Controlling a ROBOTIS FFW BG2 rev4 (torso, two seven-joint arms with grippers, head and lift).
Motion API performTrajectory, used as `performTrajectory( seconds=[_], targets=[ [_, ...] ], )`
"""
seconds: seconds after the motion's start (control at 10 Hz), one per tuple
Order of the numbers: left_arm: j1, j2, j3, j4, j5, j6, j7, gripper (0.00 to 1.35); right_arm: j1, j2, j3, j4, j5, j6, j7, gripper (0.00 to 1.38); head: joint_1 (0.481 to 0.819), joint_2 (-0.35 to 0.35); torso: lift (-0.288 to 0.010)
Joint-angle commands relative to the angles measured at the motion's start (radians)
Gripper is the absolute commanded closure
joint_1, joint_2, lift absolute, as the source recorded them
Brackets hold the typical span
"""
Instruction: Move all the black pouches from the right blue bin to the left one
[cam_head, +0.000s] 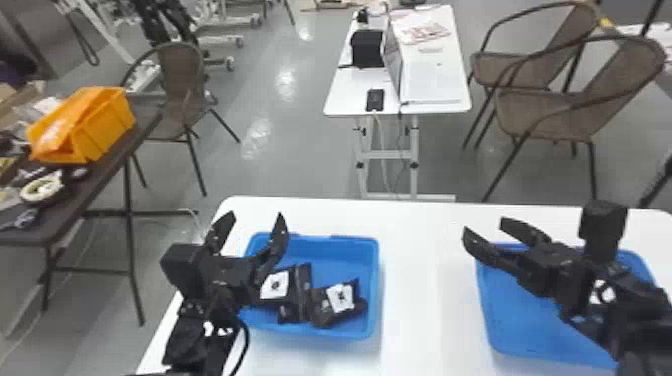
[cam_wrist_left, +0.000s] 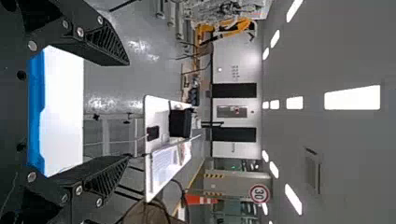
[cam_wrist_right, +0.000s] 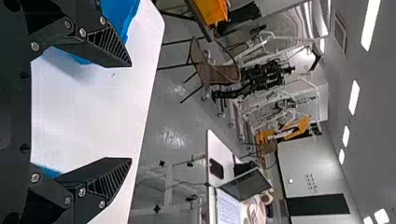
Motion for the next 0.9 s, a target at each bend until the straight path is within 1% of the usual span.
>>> performTrajectory(
  seconds=[0.0, 0.2, 0.3, 0.5, 0.6, 0.7, 0.8],
  targets=[
    [0.007, -0.003, 0.0, -0.031, 0.035, -0.018, 0.006, 0.19, 0.067, 0.0, -0.053, -0.05, 0.022, 0.001, -0.037, 0.34, 0.695, 0.161, 0.01],
    [0.016, -0.003, -0.003, -0.051, 0.062, -0.035, 0.021, 0.19, 0.146, 0.0, -0.145, -0.08, 0.039, -0.013, -0.074, 0.34, 0.695, 0.104, 0.01],
    [0.02, -0.003, -0.003, -0.055, 0.065, -0.031, 0.026, 0.19, 0.175, 0.0, -0.182, -0.094, 0.065, -0.016, -0.086, 0.34, 0.695, 0.072, 0.01],
    [0.024, -0.003, -0.006, -0.057, 0.073, -0.031, 0.026, 0.19, 0.208, 0.006, -0.238, -0.076, 0.084, -0.041, -0.109, 0.34, 0.695, 0.026, 0.01],
    [0.022, -0.003, -0.008, -0.057, 0.076, -0.028, 0.026, 0.19, 0.203, 0.009, -0.265, -0.041, 0.088, -0.047, -0.109, 0.34, 0.695, 0.001, 0.01],
    [0.022, -0.003, -0.009, -0.06, 0.079, -0.027, 0.026, 0.19, 0.188, 0.005, -0.281, 0.007, 0.087, -0.061, -0.107, 0.34, 0.695, -0.021, 0.01],
    [0.022, -0.003, -0.009, -0.06, 0.082, -0.025, 0.026, 0.19, 0.163, -0.007, -0.288, 0.073, 0.085, -0.081, -0.107, 0.34, 0.695, -0.037, 0.01]
  ],
)
